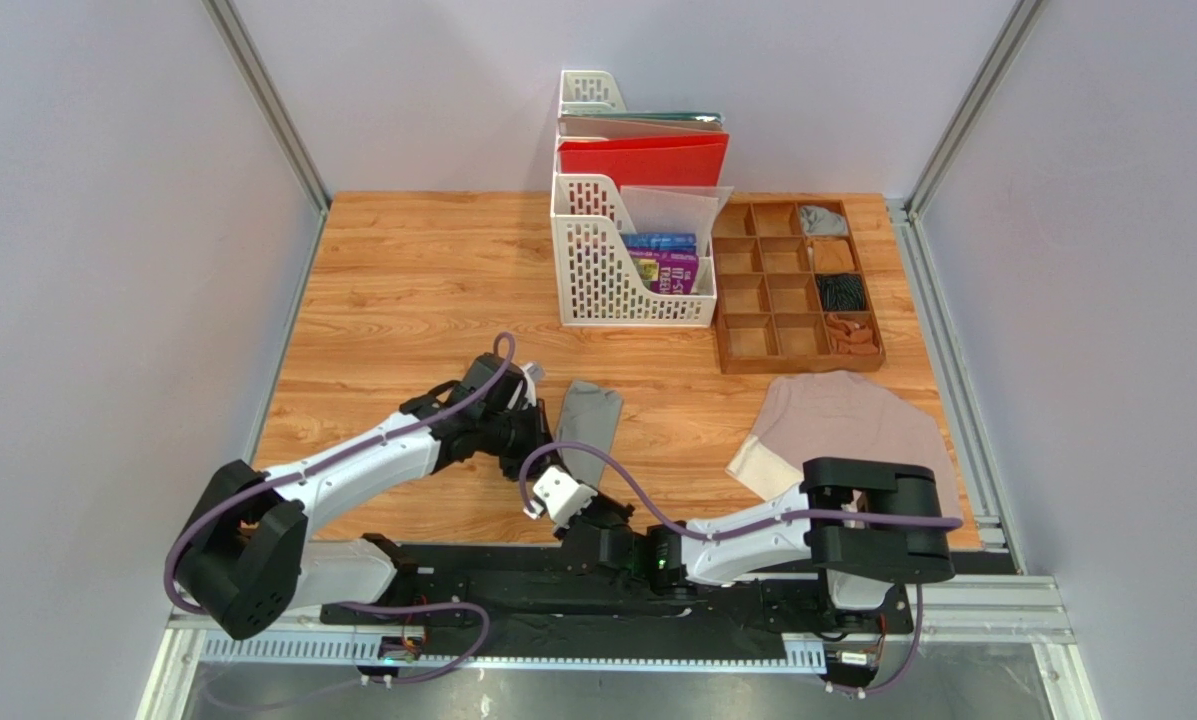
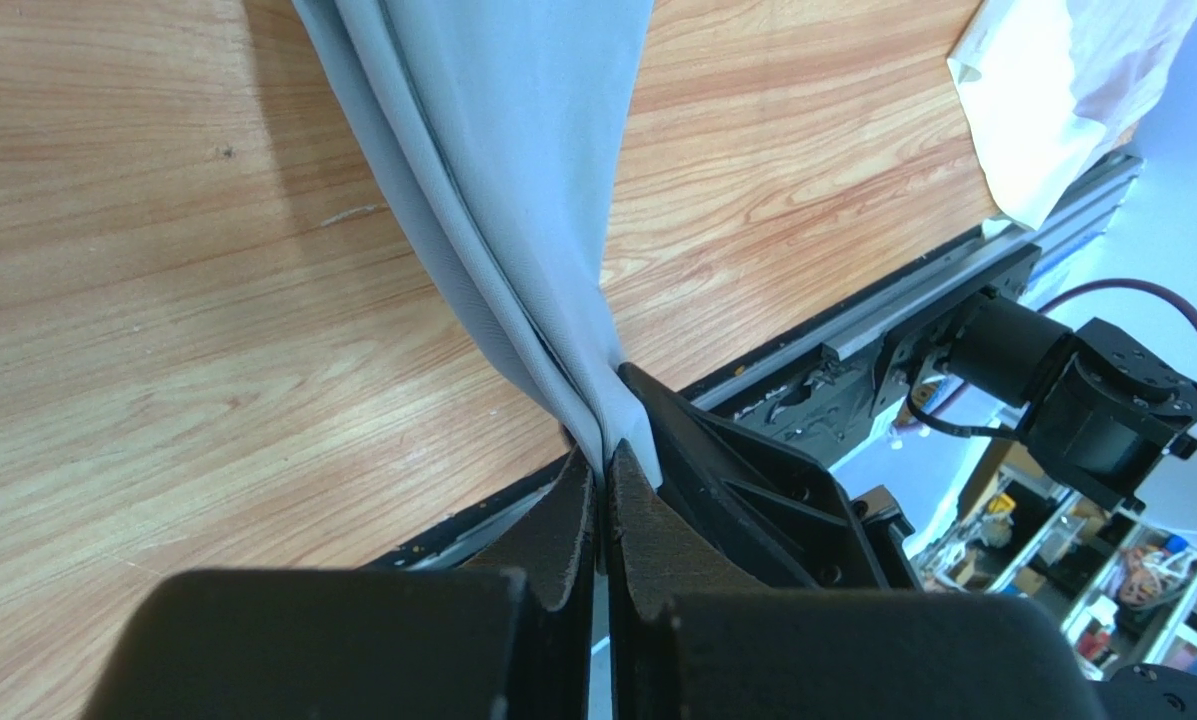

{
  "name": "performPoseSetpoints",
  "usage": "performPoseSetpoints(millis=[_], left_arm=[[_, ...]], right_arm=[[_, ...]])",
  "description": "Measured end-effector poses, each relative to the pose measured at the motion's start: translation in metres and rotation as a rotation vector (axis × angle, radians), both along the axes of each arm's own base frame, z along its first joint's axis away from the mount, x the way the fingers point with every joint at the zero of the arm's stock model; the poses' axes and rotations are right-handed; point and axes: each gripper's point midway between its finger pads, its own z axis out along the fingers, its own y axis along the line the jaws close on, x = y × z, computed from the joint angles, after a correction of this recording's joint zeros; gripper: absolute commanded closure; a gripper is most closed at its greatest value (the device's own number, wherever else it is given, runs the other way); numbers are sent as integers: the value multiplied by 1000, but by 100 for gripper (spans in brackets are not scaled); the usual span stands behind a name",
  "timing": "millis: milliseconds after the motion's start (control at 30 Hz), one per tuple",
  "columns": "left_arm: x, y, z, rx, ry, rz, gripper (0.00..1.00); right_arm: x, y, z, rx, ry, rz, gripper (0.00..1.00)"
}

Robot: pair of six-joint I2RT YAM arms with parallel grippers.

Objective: Roll the underwear
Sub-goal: Roll the underwear at the center of the board.

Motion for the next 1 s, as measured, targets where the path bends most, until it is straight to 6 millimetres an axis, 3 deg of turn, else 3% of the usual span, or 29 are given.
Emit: performPoseSetpoints(millis=[67, 233, 467, 567, 833, 1000], left_arm=[[-2, 1, -2, -3, 9, 2, 100], [-5, 3, -5, -4, 17, 2, 97], [-7, 6, -2, -24, 8, 9, 56], [-6, 8, 0, -32, -1, 22, 46], [2, 20, 10, -28, -75, 57, 45], [2, 37, 1, 25, -106, 108, 45]], right_arm=[[0, -1, 0, 0, -1, -4, 99], [0, -2, -2, -15, 2, 2, 100], [2, -3, -8, -33, 56, 37, 100], [4, -4, -9, -37, 90, 54, 100], [12, -4, -3, -5, 194, 97, 100], [21, -1, -1, 9, 273, 122, 100]])
